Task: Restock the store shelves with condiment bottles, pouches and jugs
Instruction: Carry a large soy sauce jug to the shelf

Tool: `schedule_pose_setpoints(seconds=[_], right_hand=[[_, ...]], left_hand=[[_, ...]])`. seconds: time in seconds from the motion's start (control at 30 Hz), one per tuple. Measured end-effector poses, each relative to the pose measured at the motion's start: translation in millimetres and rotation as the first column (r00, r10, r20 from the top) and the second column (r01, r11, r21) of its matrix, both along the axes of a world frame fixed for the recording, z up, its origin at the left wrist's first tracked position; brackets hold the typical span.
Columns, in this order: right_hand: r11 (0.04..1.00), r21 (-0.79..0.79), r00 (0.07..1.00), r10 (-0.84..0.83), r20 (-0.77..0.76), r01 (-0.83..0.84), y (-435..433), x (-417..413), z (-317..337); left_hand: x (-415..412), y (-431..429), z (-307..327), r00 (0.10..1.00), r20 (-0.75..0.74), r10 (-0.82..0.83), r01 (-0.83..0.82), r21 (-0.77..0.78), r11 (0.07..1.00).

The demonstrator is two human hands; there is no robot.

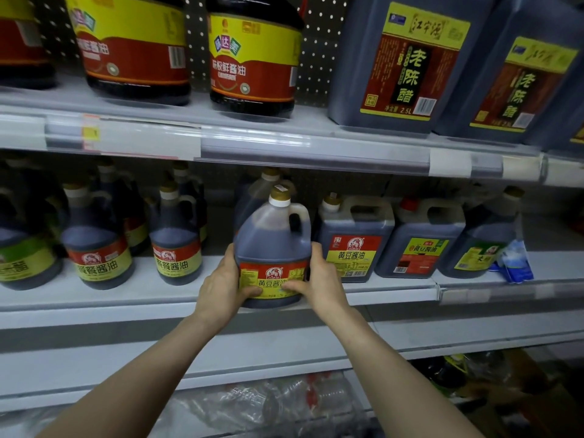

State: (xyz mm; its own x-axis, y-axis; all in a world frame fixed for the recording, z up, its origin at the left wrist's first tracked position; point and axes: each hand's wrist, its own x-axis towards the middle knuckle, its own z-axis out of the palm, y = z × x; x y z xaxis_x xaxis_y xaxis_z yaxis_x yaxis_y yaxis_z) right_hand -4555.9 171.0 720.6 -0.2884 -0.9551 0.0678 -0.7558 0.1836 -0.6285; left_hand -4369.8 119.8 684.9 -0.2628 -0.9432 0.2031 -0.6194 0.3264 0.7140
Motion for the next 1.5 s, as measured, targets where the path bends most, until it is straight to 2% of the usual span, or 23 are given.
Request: schedule_pose_setpoints(seconds=[0.33, 0.97, 1.5], right_hand=[[1.000, -0.011, 1.000, 0.002, -0.030, -0.003, -14, -3, -2], [1.000, -0.029, 1.000, 0.012, -0.014, -0.013, -39, -8, -10], [1.000, -0.007, 0.998, 0.017, 0.060, -0.017, -55, -8, -11]], left_hand=[[-4, -11, 1, 0.999, 0.025, 0.034, -0.034, 0.003, 0.999], [-3, -34, -3, 0.999, -0.019, 0.027, -0.027, -0.005, 1.000], [-7, -49, -4, 0.997, 0.017, 0.081, -0.082, 0.026, 0.996]])
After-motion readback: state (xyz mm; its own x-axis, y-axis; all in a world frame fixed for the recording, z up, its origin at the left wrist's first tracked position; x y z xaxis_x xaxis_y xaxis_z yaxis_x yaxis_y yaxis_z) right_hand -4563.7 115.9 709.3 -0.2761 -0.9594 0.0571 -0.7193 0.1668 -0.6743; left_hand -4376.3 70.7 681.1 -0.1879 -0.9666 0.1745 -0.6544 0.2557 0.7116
